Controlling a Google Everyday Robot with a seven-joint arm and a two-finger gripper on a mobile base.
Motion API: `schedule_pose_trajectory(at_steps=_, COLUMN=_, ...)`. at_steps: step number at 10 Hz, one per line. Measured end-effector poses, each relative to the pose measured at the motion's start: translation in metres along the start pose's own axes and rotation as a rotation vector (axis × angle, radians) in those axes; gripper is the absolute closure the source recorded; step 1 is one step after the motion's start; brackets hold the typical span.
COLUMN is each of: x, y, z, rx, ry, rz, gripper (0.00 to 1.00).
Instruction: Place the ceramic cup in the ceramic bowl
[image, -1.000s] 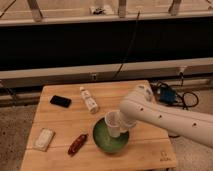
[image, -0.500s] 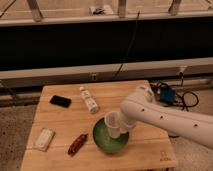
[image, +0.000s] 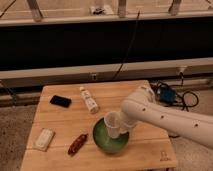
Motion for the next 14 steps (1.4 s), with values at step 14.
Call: schedule_pose_trajectory(at_steps=14, x=-0.0014, y=-0.0014, z=0.0036, rx=0.009, ry=-0.038, rz=-0.011, gripper=1.00)
